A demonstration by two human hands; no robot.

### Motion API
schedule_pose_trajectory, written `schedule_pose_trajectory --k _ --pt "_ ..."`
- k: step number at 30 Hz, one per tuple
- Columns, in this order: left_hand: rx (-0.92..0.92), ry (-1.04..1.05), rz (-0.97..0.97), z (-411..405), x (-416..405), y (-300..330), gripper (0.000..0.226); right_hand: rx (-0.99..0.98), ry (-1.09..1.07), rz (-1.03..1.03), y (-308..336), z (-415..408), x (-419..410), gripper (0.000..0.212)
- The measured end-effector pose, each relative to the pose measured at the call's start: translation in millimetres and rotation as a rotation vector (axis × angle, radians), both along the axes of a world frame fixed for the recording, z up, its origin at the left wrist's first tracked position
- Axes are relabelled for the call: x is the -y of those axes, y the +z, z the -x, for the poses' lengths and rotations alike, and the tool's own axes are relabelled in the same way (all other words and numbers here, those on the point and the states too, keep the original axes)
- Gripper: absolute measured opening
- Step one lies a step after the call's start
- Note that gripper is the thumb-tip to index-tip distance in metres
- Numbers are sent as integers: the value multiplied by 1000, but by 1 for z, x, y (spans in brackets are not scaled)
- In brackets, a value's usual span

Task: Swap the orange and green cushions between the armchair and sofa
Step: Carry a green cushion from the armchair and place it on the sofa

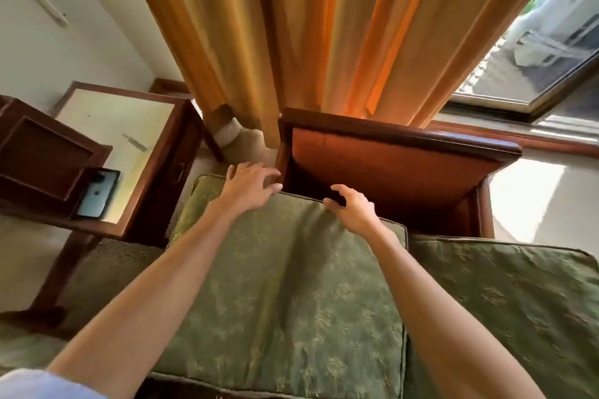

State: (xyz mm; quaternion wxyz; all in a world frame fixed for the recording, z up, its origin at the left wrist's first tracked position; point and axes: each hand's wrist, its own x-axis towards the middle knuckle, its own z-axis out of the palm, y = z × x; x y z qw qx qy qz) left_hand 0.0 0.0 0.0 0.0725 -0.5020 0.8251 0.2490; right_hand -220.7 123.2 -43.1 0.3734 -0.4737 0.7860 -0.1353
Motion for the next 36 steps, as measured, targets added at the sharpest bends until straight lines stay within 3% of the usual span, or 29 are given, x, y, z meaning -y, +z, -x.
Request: schedule_pose_trajectory --k 6,14,22,27,31,34,36 --pt "167 -38 -72 -3 7 -31 30 -1 12 -153 -23 -5 17 31" --pt "103 41 145 -1 -18 -27 16 -3 -211 -39 -15 -26 -6 23" --pt "-209 50 308 -20 -76 27 16 36 -281 197 32 -24 -61 31" --pt "-441 -12 558 -32 -123 110 15 20 -168 455 121 -13 -94 22" --pt "-527 -60 706 -55 -163 163 19 -20 -64 721 189 -26 -142 16" --pt "-442 -91 591 -71 -178 176 21 -49 -24 780 191 -40 -168 14" --pt "-315 -118 442 -78 -185 180 35 -46 8 771 179 -41 -180 14"
